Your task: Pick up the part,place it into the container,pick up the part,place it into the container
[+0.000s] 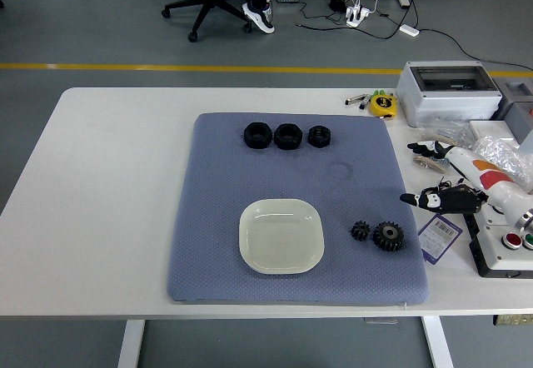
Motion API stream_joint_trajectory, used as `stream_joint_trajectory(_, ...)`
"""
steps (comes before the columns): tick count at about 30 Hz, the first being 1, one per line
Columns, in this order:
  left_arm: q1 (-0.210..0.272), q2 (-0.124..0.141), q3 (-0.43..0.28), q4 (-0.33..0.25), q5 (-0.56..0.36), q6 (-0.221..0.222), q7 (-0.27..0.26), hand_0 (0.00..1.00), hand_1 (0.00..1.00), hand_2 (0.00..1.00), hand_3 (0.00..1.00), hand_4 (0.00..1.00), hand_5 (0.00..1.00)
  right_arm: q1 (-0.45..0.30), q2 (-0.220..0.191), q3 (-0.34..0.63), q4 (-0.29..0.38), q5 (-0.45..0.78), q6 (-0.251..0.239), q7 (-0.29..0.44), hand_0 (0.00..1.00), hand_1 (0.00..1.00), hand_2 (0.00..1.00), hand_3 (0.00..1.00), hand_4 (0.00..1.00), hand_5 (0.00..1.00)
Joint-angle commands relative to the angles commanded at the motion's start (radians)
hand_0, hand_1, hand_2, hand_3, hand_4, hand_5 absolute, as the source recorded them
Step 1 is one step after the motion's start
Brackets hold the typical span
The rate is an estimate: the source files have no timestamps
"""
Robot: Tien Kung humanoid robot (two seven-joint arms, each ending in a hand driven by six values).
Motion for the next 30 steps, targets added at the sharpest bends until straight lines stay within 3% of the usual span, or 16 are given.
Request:
stream_joint_trajectory(8, -0.001, 0.001, -0.011, 0.0, 0.012, 0.002, 0.005, 0.695, 0.656, 0.693, 0.569, 0.652, 0.577, 0.052, -0.014, -0.094, -0.015, -0.215, 0.026, 0.005, 0.754, 0.747, 0.774, 0.781, 0.998, 0.4)
stream_joint_trajectory(16, -0.011, 0.003, 0.013, 0.0, -0.016, 0.004, 0.004, 0.697, 0.656, 0.695, 0.568, 0.655, 0.58, 0.103, 0.008, -0.177, -0.064, -0.21, 0.052, -0.013, 0.759, 0.748, 0.764, 0.774, 0.998, 0.39)
stream_joint_trajectory(30, -0.014, 0.0, 0.006, 0.0, -0.006, 0.003, 0.008, 0.694, 0.656, 0.696, 0.568, 0.655, 0.581, 0.123, 0.057, -0.196, -0.167, -0.148, 0.073, -0.004, 0.751, 0.744, 0.758, 0.764, 0.998, 0.392)
